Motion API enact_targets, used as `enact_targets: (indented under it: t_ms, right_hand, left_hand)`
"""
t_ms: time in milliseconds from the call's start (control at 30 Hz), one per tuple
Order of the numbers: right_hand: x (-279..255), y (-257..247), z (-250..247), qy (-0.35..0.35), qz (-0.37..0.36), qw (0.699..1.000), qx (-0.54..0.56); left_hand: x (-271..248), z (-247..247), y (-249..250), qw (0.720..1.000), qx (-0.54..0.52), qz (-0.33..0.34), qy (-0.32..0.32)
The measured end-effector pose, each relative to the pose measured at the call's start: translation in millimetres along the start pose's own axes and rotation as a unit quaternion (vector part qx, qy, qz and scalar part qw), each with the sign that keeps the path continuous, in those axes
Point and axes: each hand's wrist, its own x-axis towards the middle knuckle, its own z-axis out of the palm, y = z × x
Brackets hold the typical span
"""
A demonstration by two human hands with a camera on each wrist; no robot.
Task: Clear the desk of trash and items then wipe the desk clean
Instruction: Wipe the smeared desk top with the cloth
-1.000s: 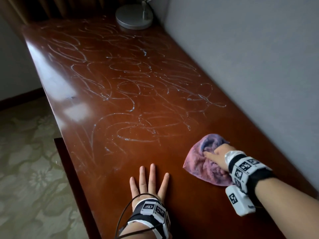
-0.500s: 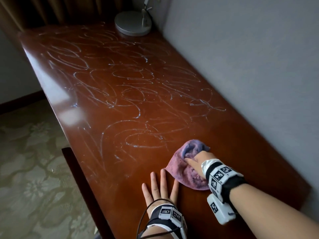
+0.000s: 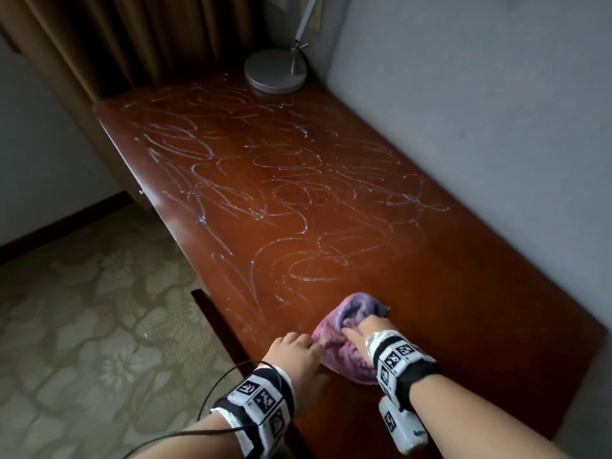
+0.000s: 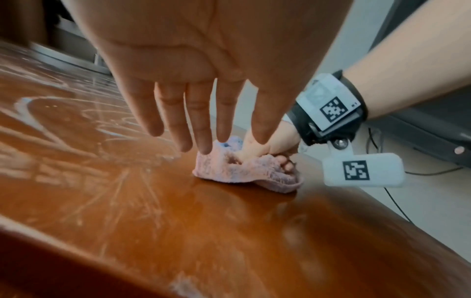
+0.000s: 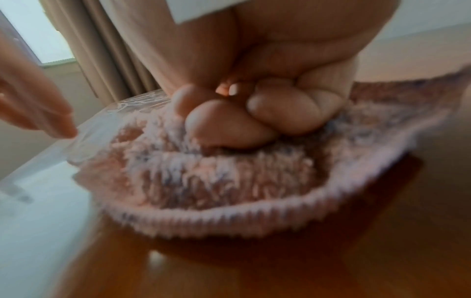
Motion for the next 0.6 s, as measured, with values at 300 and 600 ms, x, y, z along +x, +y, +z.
enact_targets:
  t_ms: [300, 600]
  right_hand:
    - [-36.8, -67.2, 10.8, -0.025, -0.045, 0.990, 0.132]
    - [-82.2, -16.7, 50.9, 0.072, -0.055, 0.920, 0.382]
  left_hand:
    - [0.7, 18.6, -43.5, 0.976, -0.113, 0.001, 0.184]
    - [12.8, -3.0, -18.3, 0.995, 0.021, 0.086, 0.034]
